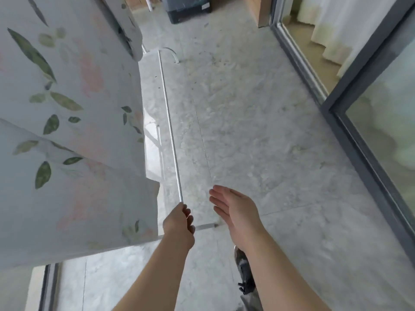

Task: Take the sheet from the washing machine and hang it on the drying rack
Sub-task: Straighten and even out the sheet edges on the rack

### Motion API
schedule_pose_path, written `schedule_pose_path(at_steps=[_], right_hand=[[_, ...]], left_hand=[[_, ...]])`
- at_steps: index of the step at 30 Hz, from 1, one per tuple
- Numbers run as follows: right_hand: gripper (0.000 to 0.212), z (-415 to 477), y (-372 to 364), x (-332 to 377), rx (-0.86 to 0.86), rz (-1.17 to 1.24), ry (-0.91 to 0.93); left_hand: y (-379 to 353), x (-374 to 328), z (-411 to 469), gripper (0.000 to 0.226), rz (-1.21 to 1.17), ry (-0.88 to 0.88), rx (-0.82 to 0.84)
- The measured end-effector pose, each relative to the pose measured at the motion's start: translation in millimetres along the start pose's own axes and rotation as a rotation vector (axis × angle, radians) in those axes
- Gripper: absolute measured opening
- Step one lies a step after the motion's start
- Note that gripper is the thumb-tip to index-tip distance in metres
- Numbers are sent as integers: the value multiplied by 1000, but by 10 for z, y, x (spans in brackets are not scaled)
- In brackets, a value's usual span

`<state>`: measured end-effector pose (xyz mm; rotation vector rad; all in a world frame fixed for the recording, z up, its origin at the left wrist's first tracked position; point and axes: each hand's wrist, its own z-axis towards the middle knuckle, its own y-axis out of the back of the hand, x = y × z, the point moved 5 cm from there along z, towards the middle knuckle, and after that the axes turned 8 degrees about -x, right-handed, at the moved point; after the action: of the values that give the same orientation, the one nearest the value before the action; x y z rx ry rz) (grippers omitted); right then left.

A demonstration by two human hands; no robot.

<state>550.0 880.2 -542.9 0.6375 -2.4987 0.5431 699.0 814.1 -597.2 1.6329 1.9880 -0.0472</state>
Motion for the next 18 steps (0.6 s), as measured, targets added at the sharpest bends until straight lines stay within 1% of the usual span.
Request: schedule_pose_path(at_steps=[2, 5, 9, 14, 18], right_hand=[[23, 326, -124, 382, 5, -22, -33], [26, 810, -288, 892, 20, -76, -38], [25, 1436, -479, 1569, 43, -150, -38], [27, 2076, -890, 2295, 80, -216, -47], [27, 2522, -1393, 2674, 124, -303, -84]], left_hand=[[-313, -229, 56, 12, -90, 38, -21], [-753, -534, 163, 14, -200, 72, -9], [-1307, -999, 272, 18, -332, 96, 2], [-1662, -1560, 340, 13, -435, 87, -22], [-1709, -1938, 488, 8, -547, 95, -113]])
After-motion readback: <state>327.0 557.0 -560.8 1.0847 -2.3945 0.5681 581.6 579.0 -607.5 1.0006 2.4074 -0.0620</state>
